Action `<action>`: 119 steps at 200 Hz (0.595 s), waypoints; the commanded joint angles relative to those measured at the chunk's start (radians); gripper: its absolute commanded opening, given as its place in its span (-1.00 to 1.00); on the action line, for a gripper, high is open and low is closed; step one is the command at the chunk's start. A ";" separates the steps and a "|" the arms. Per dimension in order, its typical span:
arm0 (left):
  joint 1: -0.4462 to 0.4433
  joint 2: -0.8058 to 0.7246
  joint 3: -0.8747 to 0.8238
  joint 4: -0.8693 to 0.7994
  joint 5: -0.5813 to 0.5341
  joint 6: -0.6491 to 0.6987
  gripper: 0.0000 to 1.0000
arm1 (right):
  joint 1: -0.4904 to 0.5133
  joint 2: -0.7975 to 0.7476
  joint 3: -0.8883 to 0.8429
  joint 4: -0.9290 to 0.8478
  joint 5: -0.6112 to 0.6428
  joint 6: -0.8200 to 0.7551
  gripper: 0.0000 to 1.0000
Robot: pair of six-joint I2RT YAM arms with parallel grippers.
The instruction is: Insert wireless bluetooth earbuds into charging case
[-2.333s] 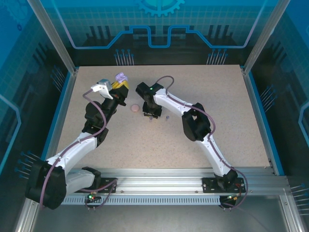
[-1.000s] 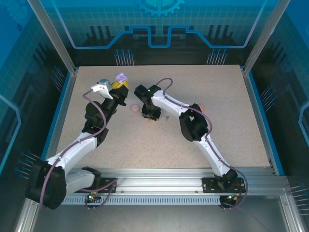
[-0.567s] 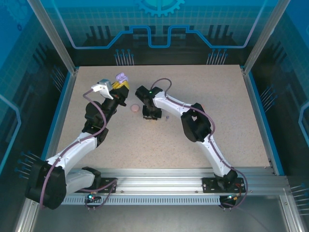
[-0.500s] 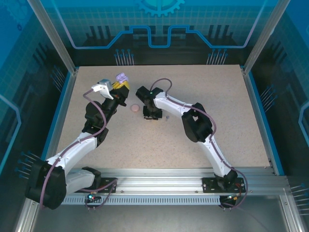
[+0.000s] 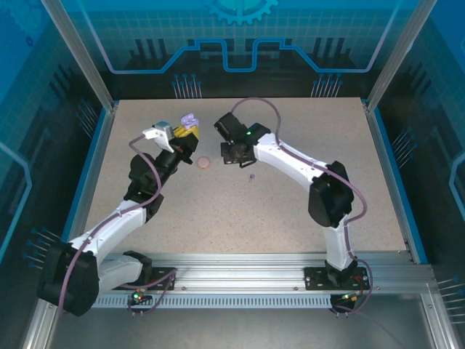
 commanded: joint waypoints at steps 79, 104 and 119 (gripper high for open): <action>-0.109 0.013 -0.010 0.025 0.207 0.202 -1.00 | -0.002 -0.412 -0.045 0.106 0.044 -0.275 -0.61; -0.146 0.024 0.002 0.009 0.215 0.239 -1.00 | 0.002 -0.494 -0.063 0.135 0.019 -0.319 -0.61; -0.171 0.028 0.007 0.014 0.206 0.261 -1.00 | 0.006 -0.547 -0.091 0.168 -0.004 -0.354 -0.60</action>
